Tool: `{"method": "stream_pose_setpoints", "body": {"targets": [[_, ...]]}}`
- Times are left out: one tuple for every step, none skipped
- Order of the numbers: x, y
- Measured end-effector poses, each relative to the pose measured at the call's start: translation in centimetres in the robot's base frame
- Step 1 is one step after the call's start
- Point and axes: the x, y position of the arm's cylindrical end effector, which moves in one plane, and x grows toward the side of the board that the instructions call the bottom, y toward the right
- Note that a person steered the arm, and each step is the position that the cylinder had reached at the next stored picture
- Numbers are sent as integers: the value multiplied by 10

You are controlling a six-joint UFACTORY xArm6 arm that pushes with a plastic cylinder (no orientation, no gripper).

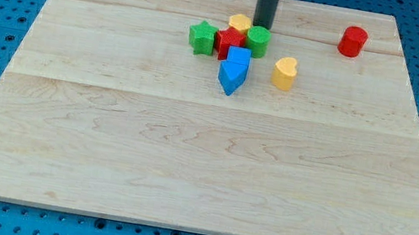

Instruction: Move the red circle in between the yellow heart and green circle

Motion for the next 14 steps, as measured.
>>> {"method": "stream_pose_setpoints", "body": {"targets": [[6,0],[0,0],[-45,44],[-52,138],[-10,153],[31,114],[55,112],[57,113],[60,122],[86,122],[103,91],[95,53],[76,40],[69,35]]}}
